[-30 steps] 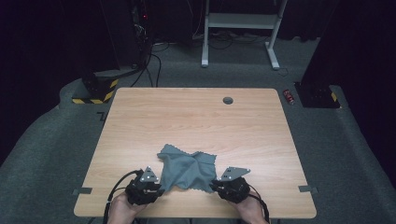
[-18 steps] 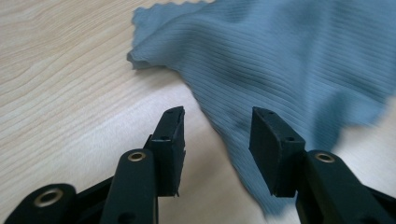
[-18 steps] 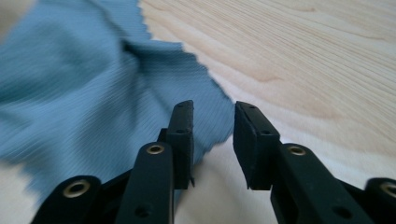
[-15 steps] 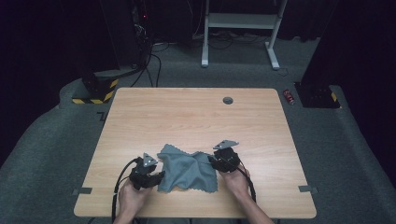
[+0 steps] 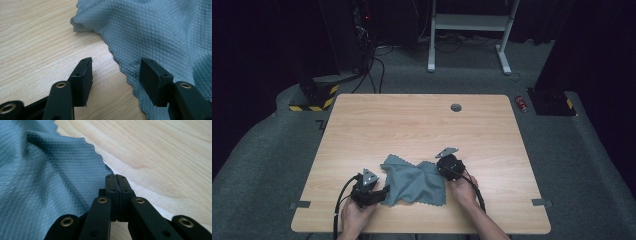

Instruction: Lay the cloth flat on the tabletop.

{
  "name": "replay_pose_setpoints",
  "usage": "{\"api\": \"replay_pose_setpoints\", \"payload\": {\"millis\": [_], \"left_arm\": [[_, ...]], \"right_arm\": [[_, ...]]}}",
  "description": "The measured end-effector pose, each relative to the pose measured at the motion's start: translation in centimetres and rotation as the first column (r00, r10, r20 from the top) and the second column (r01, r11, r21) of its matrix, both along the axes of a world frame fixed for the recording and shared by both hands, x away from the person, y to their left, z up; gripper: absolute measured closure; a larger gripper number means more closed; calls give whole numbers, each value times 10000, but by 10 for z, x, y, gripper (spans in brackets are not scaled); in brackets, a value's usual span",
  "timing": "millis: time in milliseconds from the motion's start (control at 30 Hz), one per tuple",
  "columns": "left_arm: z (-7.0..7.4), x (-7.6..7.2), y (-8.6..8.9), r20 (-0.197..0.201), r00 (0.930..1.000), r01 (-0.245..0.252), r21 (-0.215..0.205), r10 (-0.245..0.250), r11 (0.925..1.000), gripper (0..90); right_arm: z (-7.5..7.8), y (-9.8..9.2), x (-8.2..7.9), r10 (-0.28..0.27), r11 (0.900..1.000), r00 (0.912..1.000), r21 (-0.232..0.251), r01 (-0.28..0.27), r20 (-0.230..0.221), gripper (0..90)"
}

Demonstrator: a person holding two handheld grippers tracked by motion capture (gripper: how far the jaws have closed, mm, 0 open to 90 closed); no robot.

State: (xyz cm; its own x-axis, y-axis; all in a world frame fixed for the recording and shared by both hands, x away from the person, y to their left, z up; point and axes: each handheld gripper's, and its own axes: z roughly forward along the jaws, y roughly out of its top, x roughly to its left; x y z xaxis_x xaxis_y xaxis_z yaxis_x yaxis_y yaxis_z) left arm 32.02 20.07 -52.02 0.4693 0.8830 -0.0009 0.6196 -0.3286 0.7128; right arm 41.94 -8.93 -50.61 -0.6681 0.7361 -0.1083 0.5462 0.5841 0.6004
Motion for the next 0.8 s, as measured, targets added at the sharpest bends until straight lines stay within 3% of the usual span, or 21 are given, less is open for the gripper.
{"api": "replay_pose_setpoints", "payload": {"millis": [167, 333, 367, 500, 567, 633, 667, 700, 800], "left_arm": [[-5, -5, 2, 419, 9991, 9, -228, 0, 9997, 442], [-6, -8, 1, 576, 9981, -195, -324, 213, 9993, 446], [-6, -8, 1, 545, 9983, -170, -300, 186, 9994, 448], [-2, -3, 0, 150, 9999, -57, -77, 58, 10000, 448], [1, 0, -1, -104, 9999, -37, 36, 38, 10000, 452], [3, 2, -3, -237, 9997, 40, 117, -37, 9999, 453], [4, 3, -4, -251, 9997, 83, 158, -79, 9998, 453], [5, 4, -5, -197, 9997, 126, 177, -123, 9998, 453], [9, 13, -9, -187, 9996, 220, -2, -220, 9998, 461]], "right_arm": [[15, -16, 16, -629, 9979, 9971, -93, 633, 430, 898], [23, -37, 41, -1481, 9880, 9862, -324, 1509, 745, 898], [19, -46, 49, -1961, 9802, 9790, -157, 1972, 550, 898], [10, -51, 54, -2303, 9729, 9731, -212, 2305, 92, 885], [13, -50, 45, -2157, 9764, 9760, 219, 2151, 295, 801], [16, -49, 41, -2117, 9770, 9767, 337, 2106, 350, 783], [23, -46, 26, -1784, 9819, 9829, 730, 1749, 450, 768], [23, -46, 26, -1784, 9819, 9829, 730, 1749, 450, 768], [26, -42, 1, -1064, 9910, 9937, 856, 1029, 366, 751]]}}
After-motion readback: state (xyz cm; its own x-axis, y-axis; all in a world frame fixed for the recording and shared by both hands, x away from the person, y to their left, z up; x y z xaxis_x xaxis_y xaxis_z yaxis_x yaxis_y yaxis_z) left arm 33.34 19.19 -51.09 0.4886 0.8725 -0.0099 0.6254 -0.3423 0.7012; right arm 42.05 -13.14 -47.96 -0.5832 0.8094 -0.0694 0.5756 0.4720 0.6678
